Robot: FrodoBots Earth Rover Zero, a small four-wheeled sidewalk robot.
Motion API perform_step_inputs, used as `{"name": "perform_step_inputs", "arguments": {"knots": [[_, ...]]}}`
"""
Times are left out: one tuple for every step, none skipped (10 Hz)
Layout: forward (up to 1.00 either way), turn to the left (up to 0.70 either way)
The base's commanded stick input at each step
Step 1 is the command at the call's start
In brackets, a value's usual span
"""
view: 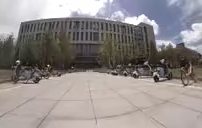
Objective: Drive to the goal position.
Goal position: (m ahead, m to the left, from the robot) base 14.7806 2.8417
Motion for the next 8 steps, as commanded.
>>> {"name": "perform_step_inputs", "arguments": {"knots": [[0.70,0.03],[0.70,0.03],[0.70,0.03],[0.70,0.03],[0.70,0.03],[0.70,0.03],[0.70,0.03],[0.70,0.03]]}}
